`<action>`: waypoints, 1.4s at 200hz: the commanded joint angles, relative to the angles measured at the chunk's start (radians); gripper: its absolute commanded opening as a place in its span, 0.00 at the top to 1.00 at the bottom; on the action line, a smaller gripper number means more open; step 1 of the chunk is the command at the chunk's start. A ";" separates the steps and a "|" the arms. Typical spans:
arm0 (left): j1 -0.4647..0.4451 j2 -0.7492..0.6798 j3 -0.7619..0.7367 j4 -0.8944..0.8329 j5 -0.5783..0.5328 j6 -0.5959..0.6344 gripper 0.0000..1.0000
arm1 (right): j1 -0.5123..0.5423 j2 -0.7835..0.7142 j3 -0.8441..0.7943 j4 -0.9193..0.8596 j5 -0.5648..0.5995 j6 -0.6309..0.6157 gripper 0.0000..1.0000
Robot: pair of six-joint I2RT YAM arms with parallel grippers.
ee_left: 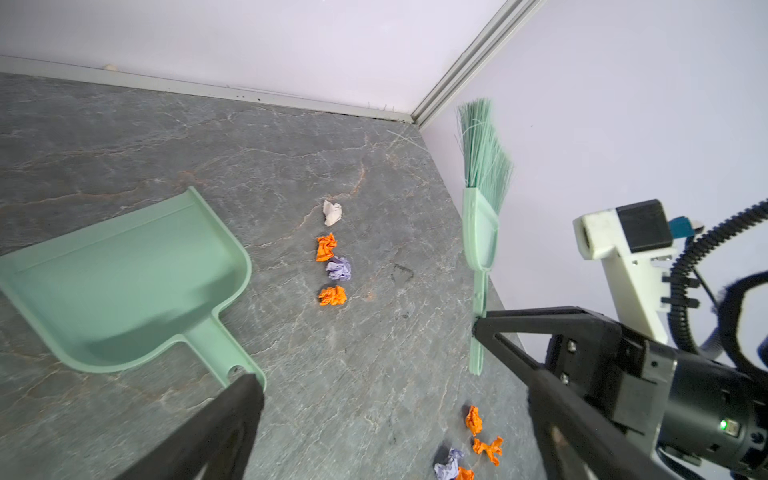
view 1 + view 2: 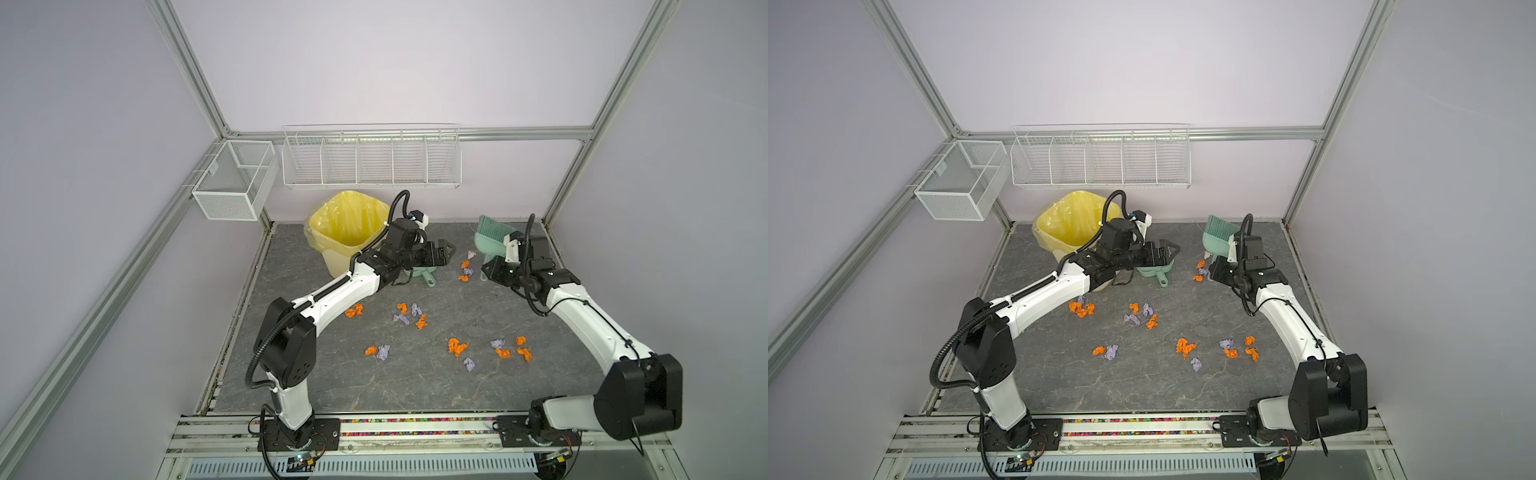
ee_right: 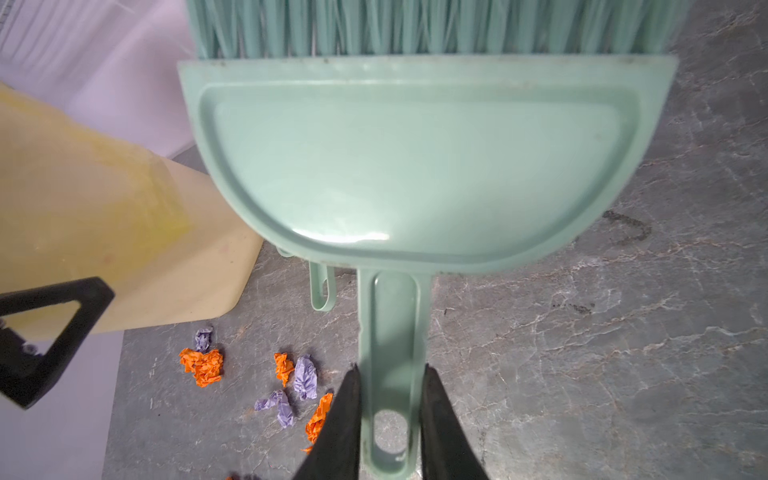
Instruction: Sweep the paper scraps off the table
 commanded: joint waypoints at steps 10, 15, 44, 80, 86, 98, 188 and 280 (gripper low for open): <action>-0.002 0.033 0.045 0.055 0.063 -0.039 0.01 | 0.023 -0.039 -0.021 0.041 -0.026 -0.025 0.89; -0.002 0.036 0.050 0.058 0.069 -0.042 0.01 | 0.025 -0.040 -0.021 0.043 -0.029 -0.025 0.89; -0.002 0.050 0.063 0.086 0.088 -0.067 0.04 | 0.059 -0.033 -0.015 0.048 -0.041 -0.025 0.89; -0.002 0.070 0.076 0.130 0.111 -0.105 0.10 | 0.100 -0.045 -0.015 0.045 -0.042 -0.022 0.89; -0.002 0.078 0.083 0.134 0.119 -0.108 0.12 | 0.108 -0.049 -0.016 0.044 -0.041 -0.022 0.89; -0.002 0.092 0.100 0.134 0.134 -0.115 0.17 | 0.120 -0.056 -0.018 0.045 -0.035 -0.020 0.89; -0.003 0.122 0.124 0.141 0.137 -0.132 0.39 | 0.166 -0.071 -0.018 0.048 -0.063 -0.002 0.89; -0.014 0.143 0.146 0.136 0.156 -0.140 0.86 | 0.181 -0.065 -0.007 0.039 -0.070 -0.019 0.89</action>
